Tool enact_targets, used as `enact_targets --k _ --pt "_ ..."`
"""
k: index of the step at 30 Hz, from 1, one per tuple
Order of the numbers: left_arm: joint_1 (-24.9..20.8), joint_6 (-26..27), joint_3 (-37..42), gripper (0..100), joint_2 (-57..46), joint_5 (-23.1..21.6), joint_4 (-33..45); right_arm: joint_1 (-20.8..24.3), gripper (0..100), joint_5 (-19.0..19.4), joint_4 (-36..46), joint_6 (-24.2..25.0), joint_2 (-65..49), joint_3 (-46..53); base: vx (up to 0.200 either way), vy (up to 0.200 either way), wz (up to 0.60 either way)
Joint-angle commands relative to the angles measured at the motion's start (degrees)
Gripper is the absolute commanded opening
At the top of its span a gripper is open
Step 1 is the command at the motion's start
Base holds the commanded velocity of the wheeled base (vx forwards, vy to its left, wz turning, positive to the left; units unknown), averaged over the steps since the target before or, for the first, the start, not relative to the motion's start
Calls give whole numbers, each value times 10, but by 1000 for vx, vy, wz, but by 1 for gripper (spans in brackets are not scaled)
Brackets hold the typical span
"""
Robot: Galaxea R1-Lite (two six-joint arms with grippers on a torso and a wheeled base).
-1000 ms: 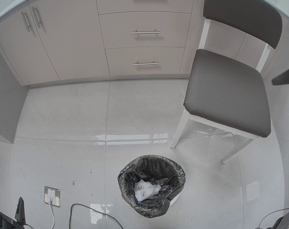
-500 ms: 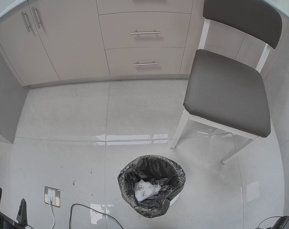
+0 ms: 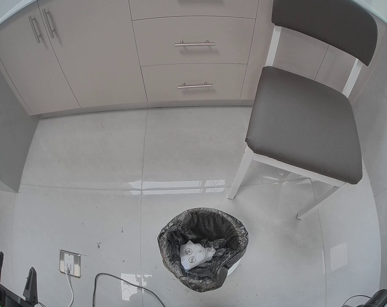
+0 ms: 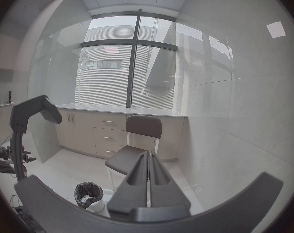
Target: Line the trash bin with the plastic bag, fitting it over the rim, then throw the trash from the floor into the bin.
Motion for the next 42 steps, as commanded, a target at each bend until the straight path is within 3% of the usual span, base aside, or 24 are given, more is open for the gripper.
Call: enact_targets --k 1,8,12,17,18,20,27,33,36,38,41,42 --pt "0 -30 -1 100 -8 5 0 -44 0 44 -43 -3 -104 118 0 0 0" --pt "0 -49 0 100 -9 3 -3 -50 0 -5 -13 33 -106 112 0 0 0" --pt "0 -52 10 100 -9 -5 -10 -110 0 4 -12 46 -127 171 0 0 0" --pt "0 -49 15 100 -8 -19 -15 -110 0 16 38 98 -131 177 0 0 0" --pt "0 -49 15 100 -8 -19 -15 -102 0 39 39 106 -147 199 0 0 0" --pt "1 -48 15 100 -8 -19 -15 -94 0 64 52 98 -161 224 0 0 0" --pt "0 -25 17 100 -9 -35 -16 -92 0 73 58 101 -161 239 0 0 0" --pt "0 -22 17 100 -9 -42 -17 -95 0 72 51 94 -161 345 0 0 0" --pt "-1 -26 17 100 -7 -42 -17 -95 0 72 -61 104 -161 523 0 0 0" --pt "0 -26 17 100 -8 -42 -17 -93 0 72 -140 113 -161 587 0 0 0" --pt "0 -26 17 100 -8 -43 -17 -93 0 74 -446 124 -161 771 0 0 0" --pt "0 -26 17 100 -8 -43 -18 -93 0 81 -593 106 -161 852 0 0 0"
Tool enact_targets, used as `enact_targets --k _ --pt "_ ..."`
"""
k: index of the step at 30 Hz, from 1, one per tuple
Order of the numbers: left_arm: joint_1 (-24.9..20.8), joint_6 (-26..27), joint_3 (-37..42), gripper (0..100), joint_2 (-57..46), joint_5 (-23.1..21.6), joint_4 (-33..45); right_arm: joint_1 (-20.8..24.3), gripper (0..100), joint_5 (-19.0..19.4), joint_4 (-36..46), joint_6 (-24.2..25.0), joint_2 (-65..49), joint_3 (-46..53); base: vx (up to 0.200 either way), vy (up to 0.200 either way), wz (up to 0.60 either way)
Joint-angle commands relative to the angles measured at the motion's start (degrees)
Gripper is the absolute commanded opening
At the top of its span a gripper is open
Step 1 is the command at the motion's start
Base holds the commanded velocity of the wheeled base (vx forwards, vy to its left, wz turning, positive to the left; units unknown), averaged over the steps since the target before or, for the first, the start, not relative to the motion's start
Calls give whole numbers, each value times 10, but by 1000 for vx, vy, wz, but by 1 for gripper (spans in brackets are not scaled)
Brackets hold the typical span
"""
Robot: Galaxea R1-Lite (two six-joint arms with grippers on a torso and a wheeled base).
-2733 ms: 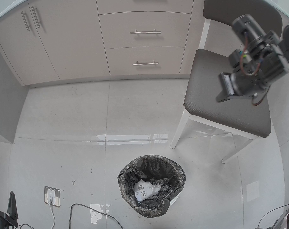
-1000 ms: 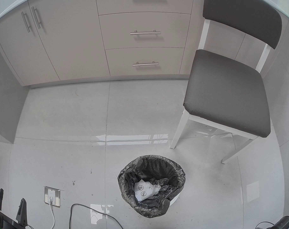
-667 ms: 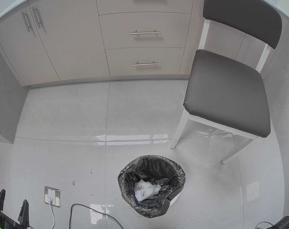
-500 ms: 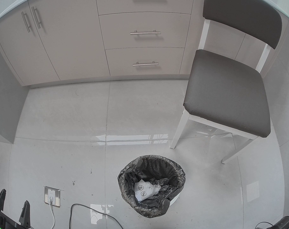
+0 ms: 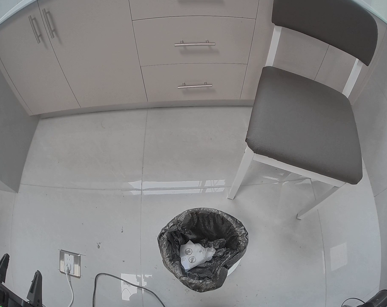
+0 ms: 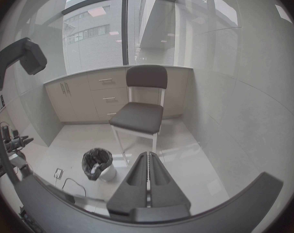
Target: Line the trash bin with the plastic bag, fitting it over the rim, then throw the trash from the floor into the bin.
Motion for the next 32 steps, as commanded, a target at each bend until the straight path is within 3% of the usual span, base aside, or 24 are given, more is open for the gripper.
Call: enact_targets --k 1,2,3,4,13,32 --pt "0 -2 0 100 -8 -1 -1 2 0 13 -555 -6 -6 403 0 0 0" --pt "0 -2 0 100 -8 -1 -1 2 0 14 -569 -8 -5 411 0 0 0" --pt "0 -3 0 100 -8 -1 -1 0 0 38 -671 -34 2 490 0 0 0" --pt "0 -3 0 100 -8 -1 -1 -3 0 46 -693 -41 2 524 0 0 0" --pt "0 -3 0 100 -8 -1 -1 2 0 46 -688 -15 -6 623 0 0 0" --pt "0 -3 0 100 -8 -1 -1 2 0 59 -648 -21 -6 622 0 0 0"
